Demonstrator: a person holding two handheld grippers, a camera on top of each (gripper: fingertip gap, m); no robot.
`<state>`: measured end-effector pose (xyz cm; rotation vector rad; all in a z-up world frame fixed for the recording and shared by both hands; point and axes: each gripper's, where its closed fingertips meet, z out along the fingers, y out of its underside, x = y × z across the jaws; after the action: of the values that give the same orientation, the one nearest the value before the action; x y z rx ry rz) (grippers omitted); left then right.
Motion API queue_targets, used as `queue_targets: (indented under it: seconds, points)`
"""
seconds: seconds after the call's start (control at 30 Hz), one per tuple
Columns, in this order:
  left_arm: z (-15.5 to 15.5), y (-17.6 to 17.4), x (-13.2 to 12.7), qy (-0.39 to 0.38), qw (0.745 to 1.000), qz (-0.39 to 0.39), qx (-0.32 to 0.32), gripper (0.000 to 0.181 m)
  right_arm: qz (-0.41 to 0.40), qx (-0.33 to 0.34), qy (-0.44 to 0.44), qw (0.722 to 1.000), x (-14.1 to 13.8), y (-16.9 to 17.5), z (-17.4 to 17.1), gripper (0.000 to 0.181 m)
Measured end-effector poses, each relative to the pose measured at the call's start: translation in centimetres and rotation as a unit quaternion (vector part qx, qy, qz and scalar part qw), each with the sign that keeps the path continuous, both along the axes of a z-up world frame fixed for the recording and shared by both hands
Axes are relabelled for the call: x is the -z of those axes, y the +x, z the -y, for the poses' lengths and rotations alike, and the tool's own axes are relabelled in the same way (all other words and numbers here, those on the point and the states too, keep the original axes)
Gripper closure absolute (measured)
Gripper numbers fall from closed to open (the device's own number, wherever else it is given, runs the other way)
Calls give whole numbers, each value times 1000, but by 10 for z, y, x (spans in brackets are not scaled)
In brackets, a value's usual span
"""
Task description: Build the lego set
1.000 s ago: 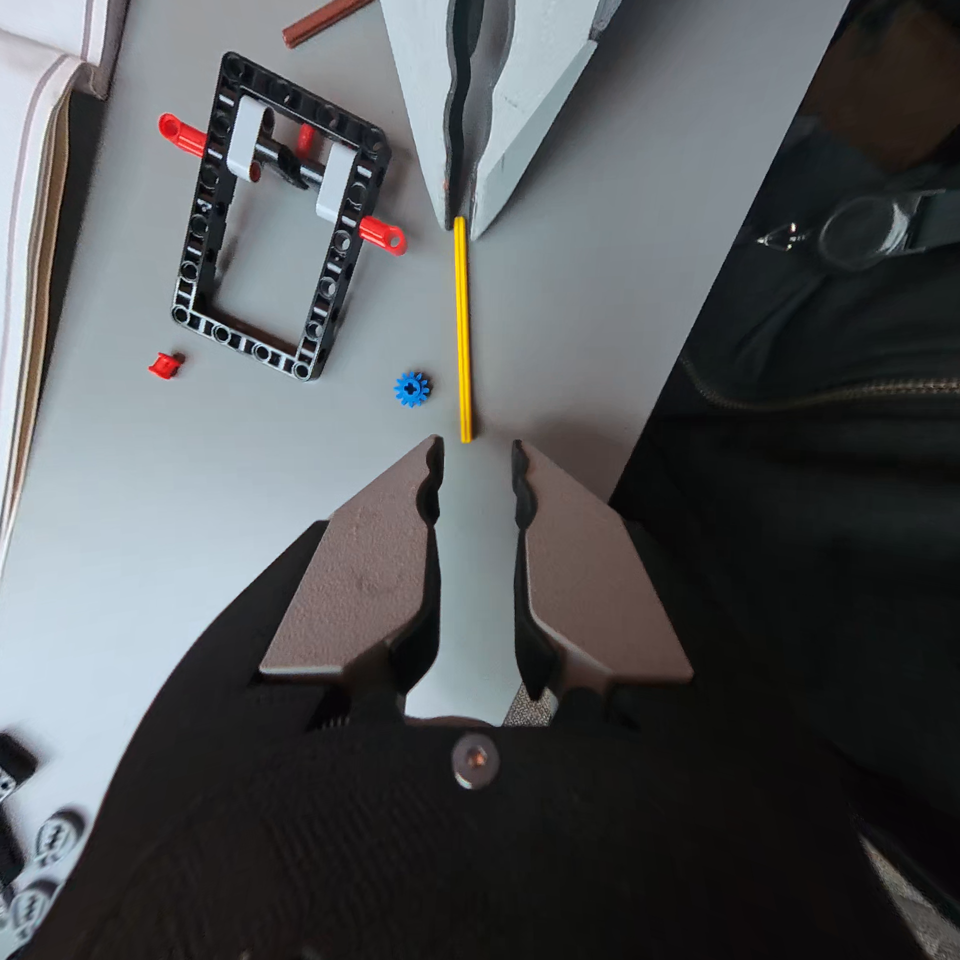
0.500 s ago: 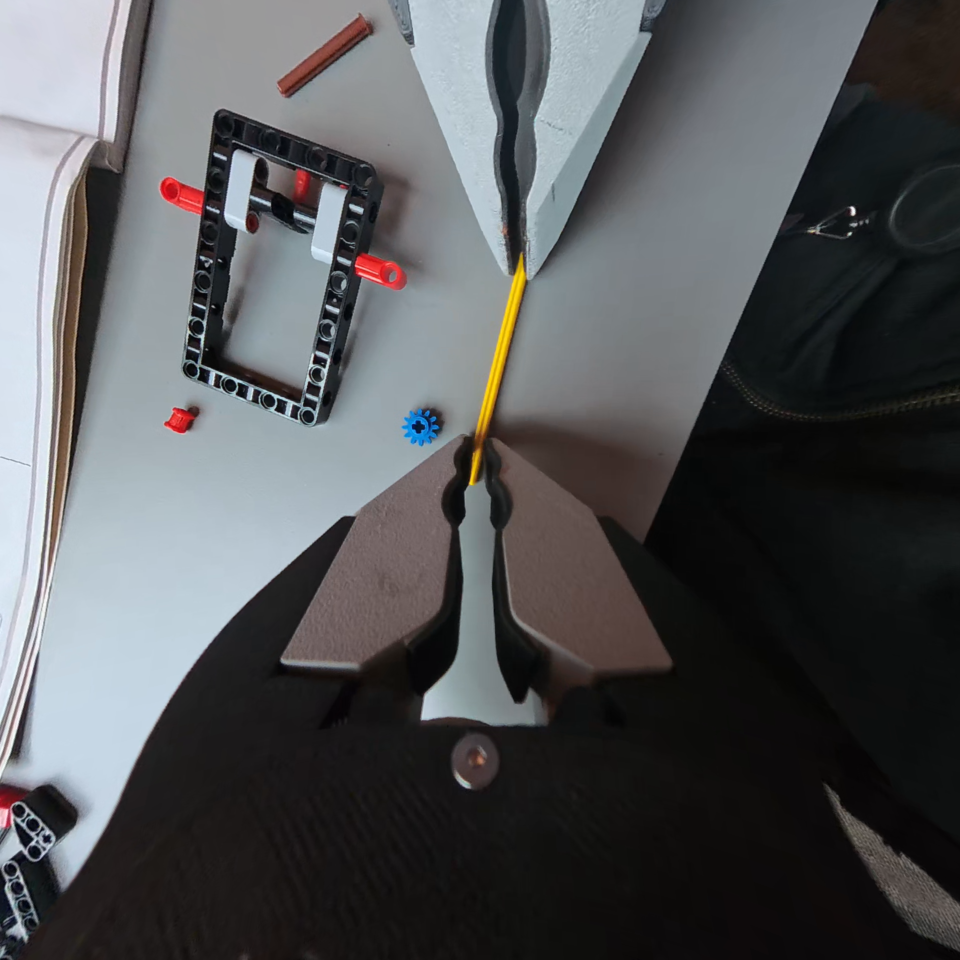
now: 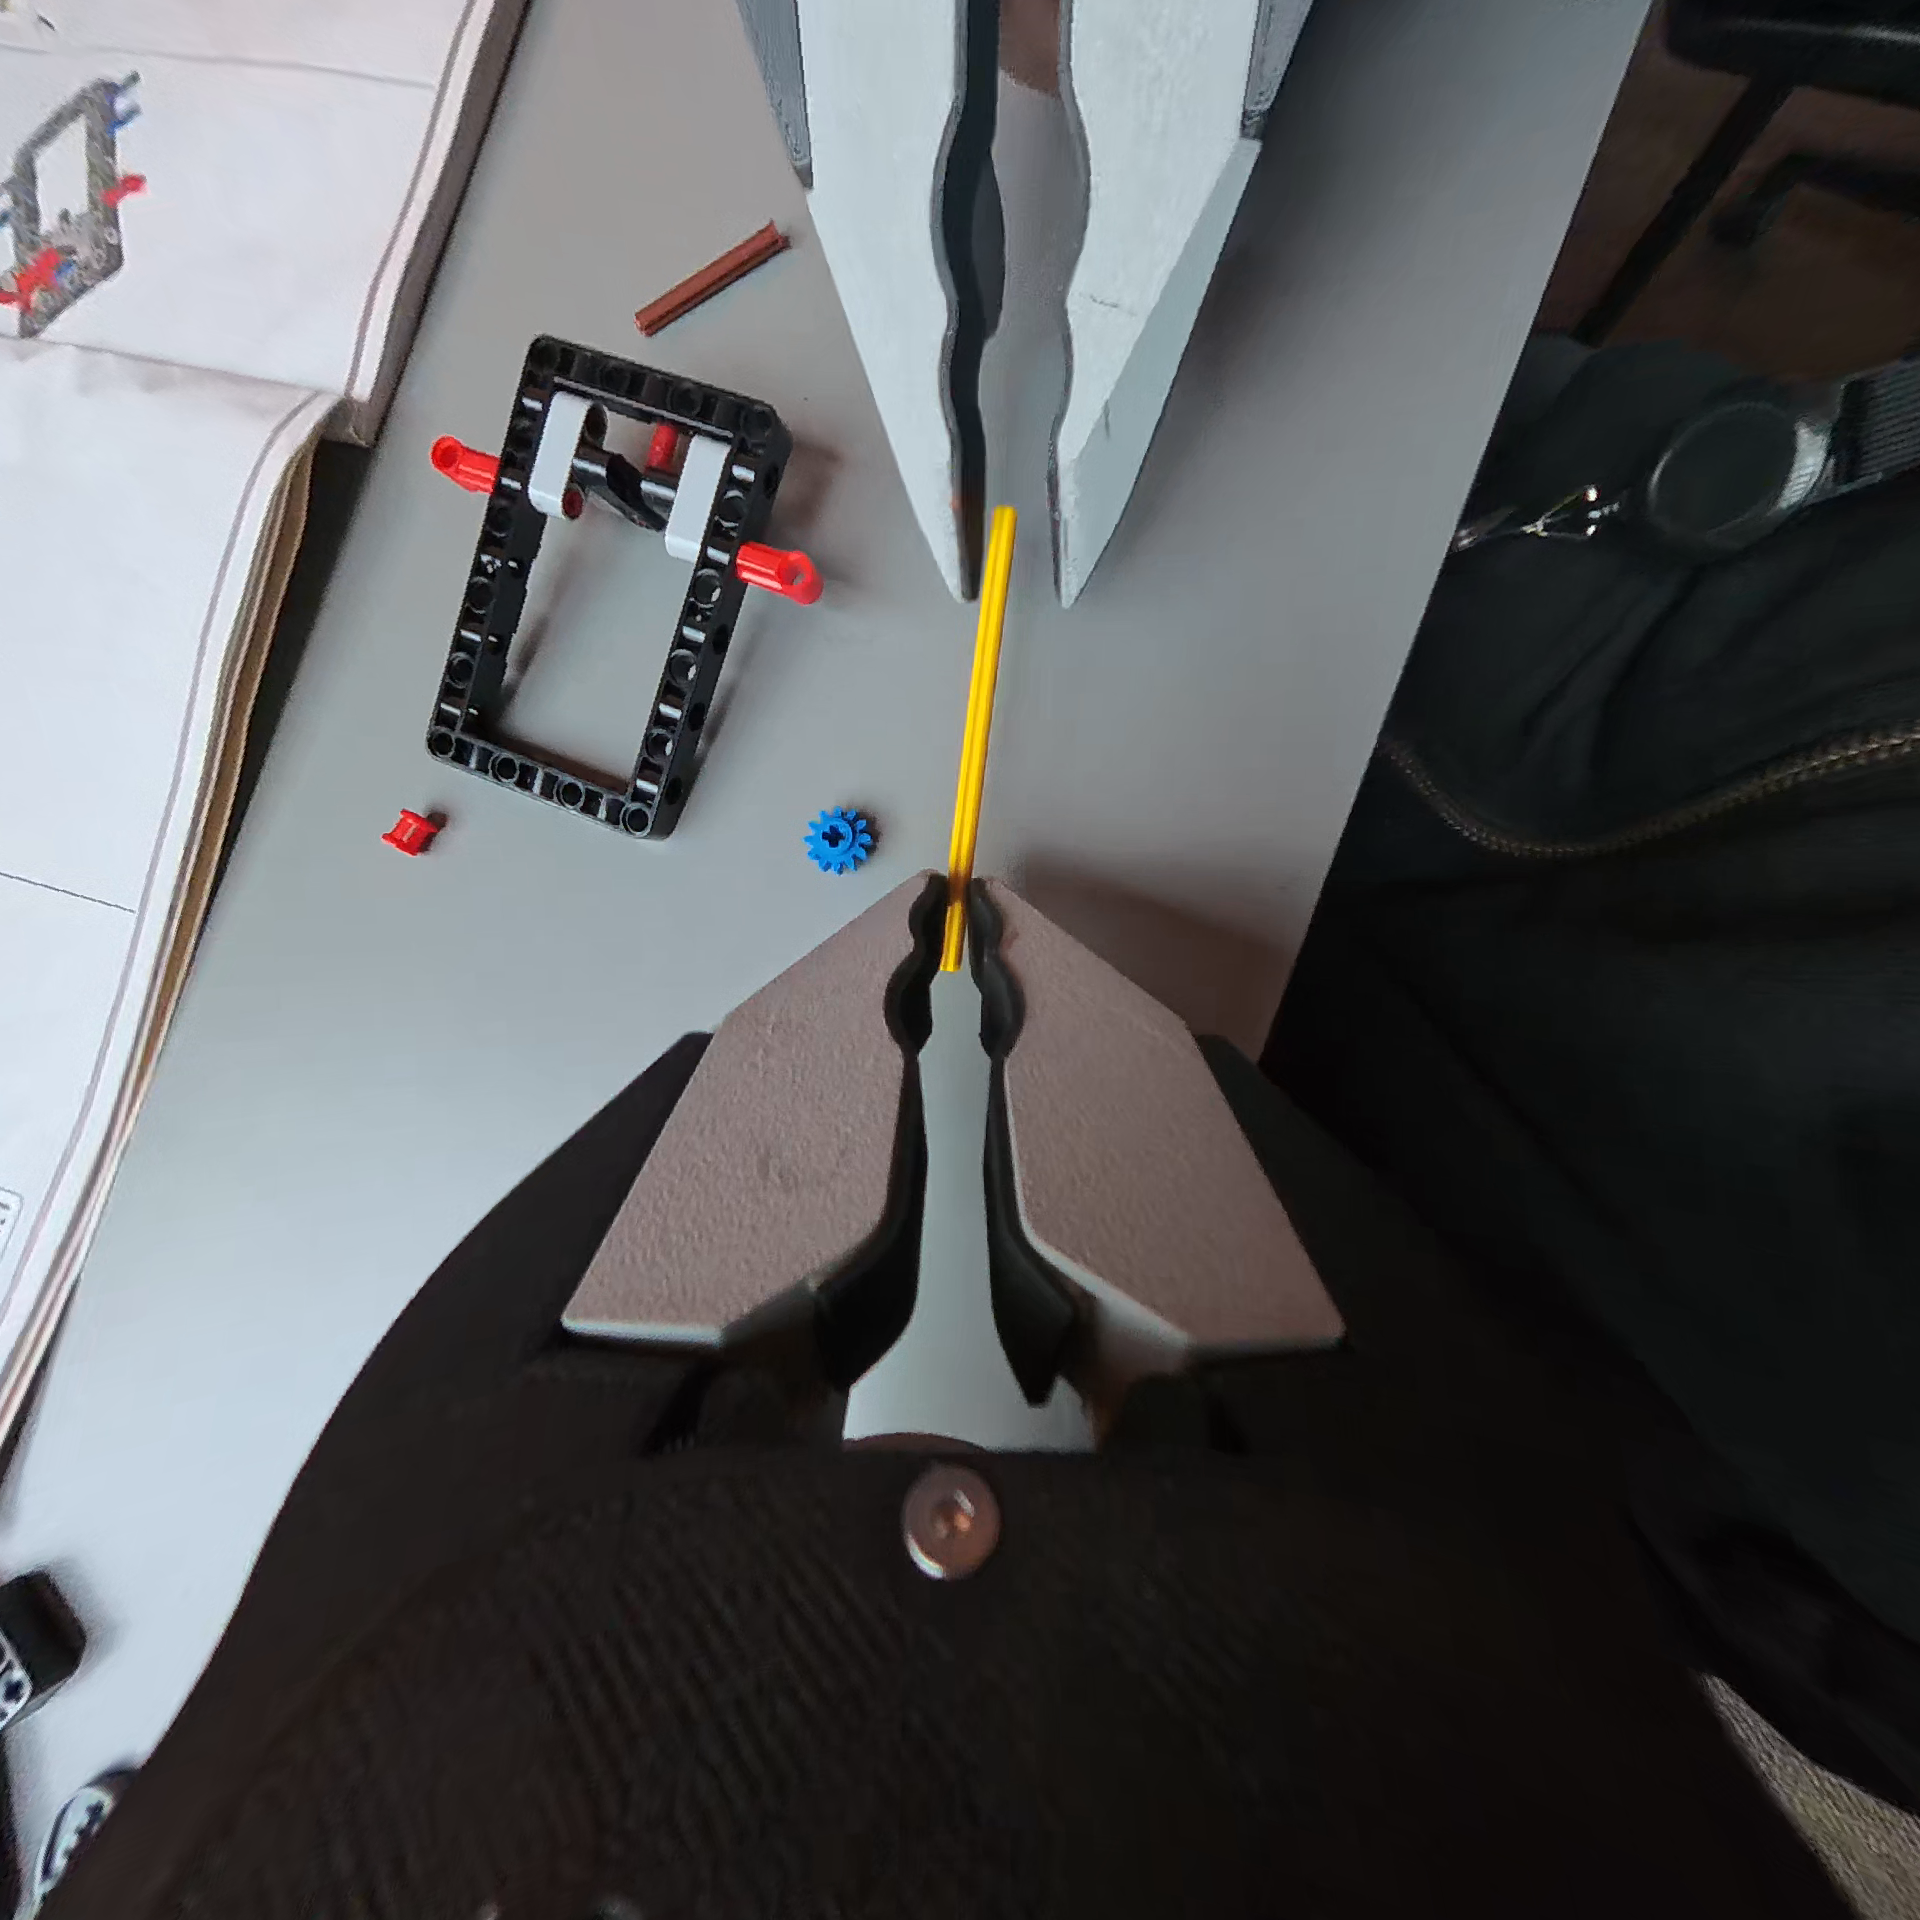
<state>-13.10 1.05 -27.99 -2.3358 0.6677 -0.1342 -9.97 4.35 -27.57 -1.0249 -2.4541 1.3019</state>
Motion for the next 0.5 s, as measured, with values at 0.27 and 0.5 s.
queue_targets:
  seconds: [0.27,0.5]
  points:
    - [-5,5,-15,50,998,41,7,180,-41,14,-40,998,-27,-5,1,179]
    - [-10,-2,-46,132,983,131,-3,180,-86,36,-142,985,-65,-9,-12,155]
